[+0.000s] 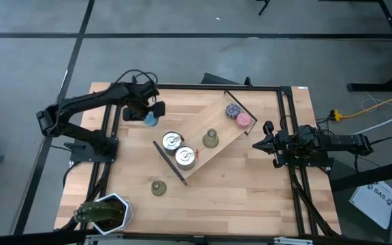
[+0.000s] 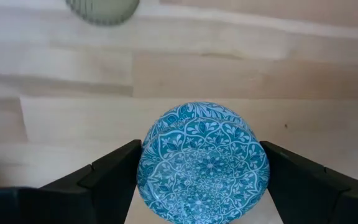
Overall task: Pick & Place candle stick holders
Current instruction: Put the blue patterned scented candle on the shelf
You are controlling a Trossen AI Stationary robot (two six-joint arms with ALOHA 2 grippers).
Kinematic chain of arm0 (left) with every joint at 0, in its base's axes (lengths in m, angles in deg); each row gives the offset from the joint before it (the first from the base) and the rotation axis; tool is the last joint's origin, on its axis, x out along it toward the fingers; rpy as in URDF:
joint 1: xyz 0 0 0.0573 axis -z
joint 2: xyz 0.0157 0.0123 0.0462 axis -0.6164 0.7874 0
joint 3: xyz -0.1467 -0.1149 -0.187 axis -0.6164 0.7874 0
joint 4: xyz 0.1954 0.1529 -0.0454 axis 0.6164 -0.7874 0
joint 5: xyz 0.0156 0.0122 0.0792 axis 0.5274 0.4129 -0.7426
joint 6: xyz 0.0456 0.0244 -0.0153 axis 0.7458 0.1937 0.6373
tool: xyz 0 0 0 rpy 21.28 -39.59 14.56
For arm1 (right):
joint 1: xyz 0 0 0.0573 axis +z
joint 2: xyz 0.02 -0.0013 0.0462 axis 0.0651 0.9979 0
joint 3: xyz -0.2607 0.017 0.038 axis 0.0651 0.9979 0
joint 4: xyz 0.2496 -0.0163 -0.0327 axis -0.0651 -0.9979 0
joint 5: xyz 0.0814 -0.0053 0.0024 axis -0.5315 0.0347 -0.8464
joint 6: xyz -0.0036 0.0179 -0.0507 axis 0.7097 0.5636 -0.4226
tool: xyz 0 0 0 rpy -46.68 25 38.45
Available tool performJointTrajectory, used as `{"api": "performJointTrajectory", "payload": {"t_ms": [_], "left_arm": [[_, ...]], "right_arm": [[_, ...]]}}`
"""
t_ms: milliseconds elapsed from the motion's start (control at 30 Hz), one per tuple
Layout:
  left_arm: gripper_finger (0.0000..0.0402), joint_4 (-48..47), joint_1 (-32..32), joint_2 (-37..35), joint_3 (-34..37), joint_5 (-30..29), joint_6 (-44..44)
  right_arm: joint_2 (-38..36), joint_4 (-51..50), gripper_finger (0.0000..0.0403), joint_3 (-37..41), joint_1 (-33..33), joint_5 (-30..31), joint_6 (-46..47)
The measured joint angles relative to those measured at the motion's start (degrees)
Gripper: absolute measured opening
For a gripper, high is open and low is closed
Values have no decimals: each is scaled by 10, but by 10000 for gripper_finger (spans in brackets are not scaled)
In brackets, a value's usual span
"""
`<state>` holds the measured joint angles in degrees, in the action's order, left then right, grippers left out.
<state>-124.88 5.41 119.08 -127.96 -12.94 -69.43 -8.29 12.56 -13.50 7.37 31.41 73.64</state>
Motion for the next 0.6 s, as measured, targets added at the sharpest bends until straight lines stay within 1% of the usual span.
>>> {"api": "performJointTrajectory", "payload": {"t_ms": [233, 400, 600], "left_arm": [[308, -25, -29, 10, -62, -1, 96], [308, -37, -39, 42, -117, -3, 154], [308, -38, -39, 97, -186, -4, 212]], "right_arm": [[0, 0, 10, 0, 0, 0, 0], [0, 0, 10, 0, 0, 0, 0], [0, 0, 10, 0, 0, 0, 0]]}}
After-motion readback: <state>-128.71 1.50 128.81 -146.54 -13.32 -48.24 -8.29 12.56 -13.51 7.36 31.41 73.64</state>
